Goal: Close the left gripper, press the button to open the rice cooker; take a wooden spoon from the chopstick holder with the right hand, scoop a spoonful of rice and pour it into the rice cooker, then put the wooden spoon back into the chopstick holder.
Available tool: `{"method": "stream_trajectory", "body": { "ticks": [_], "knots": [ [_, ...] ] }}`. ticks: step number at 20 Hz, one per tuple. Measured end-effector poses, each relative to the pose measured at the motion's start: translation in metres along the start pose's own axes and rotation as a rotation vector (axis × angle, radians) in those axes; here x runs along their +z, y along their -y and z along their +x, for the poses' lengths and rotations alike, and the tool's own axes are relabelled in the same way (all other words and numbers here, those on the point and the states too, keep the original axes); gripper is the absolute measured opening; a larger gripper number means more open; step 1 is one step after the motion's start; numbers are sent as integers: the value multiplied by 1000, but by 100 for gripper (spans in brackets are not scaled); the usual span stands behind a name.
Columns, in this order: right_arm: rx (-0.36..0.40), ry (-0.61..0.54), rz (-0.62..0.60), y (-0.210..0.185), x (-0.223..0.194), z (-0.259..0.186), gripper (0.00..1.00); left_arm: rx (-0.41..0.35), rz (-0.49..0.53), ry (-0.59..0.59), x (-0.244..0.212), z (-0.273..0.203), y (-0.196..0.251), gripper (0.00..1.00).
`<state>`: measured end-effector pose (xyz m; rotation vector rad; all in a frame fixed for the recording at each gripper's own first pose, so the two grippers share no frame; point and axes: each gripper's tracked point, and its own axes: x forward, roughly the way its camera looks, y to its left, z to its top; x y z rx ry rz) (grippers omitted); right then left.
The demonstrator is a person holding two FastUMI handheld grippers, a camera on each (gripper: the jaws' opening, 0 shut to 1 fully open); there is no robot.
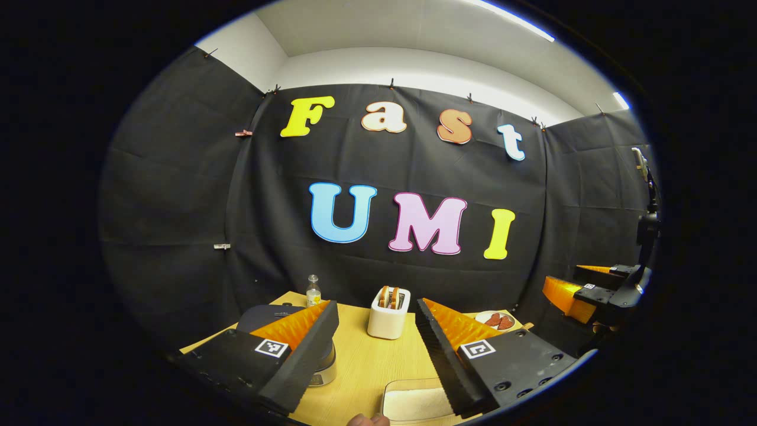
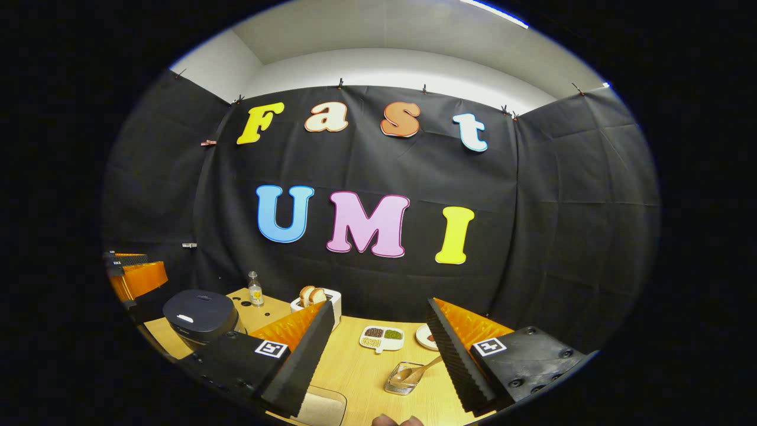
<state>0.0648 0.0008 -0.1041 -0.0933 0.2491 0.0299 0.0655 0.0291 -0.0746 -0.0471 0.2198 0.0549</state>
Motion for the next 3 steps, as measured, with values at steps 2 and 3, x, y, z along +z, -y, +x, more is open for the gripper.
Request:
{"method": "stream_trajectory", "body": {
  "ticks": [2, 3],
  "knots": [
    [-11, -10, -5, 1, -3, 2, 97, -4, 9, 0, 0, 3, -4, 91],
    [-13, -14, -2, -1, -4, 3, 97, -4, 13, 3, 1, 2, -6, 91]
  ]
}}
